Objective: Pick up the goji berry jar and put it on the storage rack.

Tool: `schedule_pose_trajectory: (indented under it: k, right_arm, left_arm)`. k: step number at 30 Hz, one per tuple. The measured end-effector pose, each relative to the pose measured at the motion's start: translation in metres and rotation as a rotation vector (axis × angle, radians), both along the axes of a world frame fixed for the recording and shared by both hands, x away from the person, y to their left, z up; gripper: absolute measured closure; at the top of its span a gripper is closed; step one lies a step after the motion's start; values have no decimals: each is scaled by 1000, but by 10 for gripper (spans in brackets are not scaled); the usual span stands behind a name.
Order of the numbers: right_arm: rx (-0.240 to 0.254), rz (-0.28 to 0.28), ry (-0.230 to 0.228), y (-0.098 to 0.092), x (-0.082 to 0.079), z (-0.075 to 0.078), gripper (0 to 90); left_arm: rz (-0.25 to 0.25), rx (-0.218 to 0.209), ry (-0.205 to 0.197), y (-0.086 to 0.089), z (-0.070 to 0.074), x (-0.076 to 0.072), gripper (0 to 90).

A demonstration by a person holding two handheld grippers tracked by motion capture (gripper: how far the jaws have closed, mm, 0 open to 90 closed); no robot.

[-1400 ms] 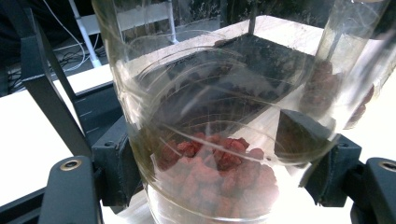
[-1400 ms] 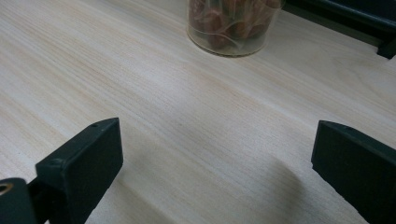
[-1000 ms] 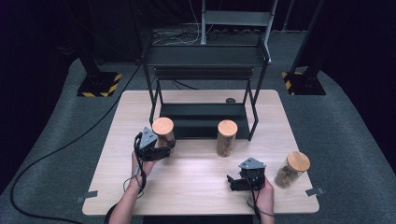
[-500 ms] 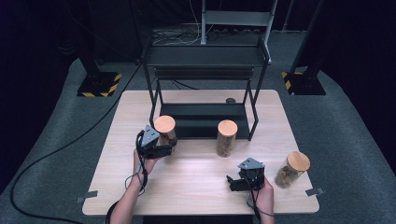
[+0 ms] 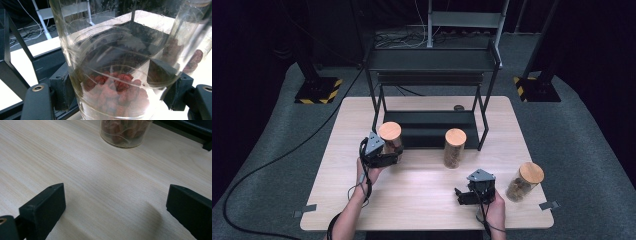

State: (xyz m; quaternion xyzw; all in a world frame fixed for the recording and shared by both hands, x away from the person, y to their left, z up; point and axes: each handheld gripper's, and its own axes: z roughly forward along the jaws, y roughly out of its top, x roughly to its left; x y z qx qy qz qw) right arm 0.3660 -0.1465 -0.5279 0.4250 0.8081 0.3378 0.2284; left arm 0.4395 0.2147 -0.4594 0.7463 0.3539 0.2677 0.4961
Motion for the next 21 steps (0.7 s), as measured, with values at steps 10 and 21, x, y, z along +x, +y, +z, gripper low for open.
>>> schedule_pose_trajectory:
  k: [10, 21]
  right_arm:
    - [-1, 1, 0, 0, 0, 0, 17]
    - [-5, 3, 2, 0, 0, 0, 17]
  left_arm:
    - [-1, -6, 2, -3, 0, 3, 249]
    - [3, -15, 3, -5, 2, 7, 249]
